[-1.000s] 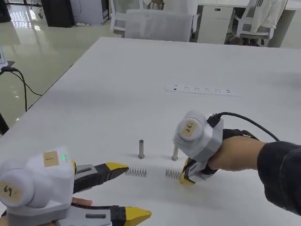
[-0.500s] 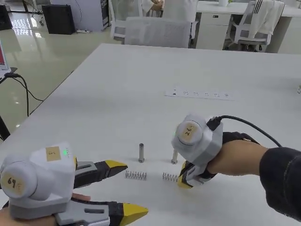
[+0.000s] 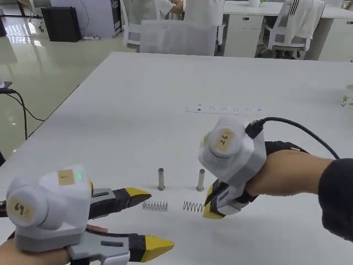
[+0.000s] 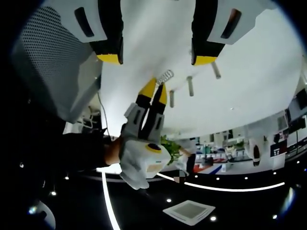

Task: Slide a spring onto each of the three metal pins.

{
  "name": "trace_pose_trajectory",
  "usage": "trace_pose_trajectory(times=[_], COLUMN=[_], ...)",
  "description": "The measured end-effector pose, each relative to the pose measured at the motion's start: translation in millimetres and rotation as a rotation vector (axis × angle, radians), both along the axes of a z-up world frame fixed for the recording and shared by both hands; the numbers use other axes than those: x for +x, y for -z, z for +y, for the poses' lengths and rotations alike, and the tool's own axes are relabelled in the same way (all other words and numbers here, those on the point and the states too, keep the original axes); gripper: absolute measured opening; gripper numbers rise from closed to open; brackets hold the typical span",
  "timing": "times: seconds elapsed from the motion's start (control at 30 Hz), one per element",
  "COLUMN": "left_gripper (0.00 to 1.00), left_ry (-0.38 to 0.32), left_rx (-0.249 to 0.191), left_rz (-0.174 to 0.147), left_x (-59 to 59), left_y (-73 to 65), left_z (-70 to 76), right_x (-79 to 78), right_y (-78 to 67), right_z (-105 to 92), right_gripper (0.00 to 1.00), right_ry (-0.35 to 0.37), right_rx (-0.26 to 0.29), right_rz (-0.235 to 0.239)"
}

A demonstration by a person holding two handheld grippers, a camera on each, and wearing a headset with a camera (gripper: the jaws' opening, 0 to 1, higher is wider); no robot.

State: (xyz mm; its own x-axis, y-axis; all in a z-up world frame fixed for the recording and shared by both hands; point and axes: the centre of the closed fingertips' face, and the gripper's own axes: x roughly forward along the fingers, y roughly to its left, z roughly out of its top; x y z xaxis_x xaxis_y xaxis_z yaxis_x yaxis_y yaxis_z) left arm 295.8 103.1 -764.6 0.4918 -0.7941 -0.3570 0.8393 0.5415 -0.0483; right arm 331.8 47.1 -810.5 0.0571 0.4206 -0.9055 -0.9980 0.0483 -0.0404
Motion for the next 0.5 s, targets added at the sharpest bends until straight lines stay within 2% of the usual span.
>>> trace_pose_trajectory(times=[0.3, 0.5], left_gripper=[0.48, 0.46], left_ry=[0.026, 0.046], left_rx=[0.004, 0.008], left_rz=[-0.001, -0.008], left_x=[-3.2, -6.6], left_y=[0.5, -1.1], left_z=[-5.3, -10.4], right_x=[-25.7, -33.1], right_y=[-25.9, -31.9], right_z=[14.7, 21.4], right_gripper=[0.07, 0.07], right_ry=[-0.092, -0.132], right_rx=[0.039, 0.046], right_rz=[-0.002, -0.011])
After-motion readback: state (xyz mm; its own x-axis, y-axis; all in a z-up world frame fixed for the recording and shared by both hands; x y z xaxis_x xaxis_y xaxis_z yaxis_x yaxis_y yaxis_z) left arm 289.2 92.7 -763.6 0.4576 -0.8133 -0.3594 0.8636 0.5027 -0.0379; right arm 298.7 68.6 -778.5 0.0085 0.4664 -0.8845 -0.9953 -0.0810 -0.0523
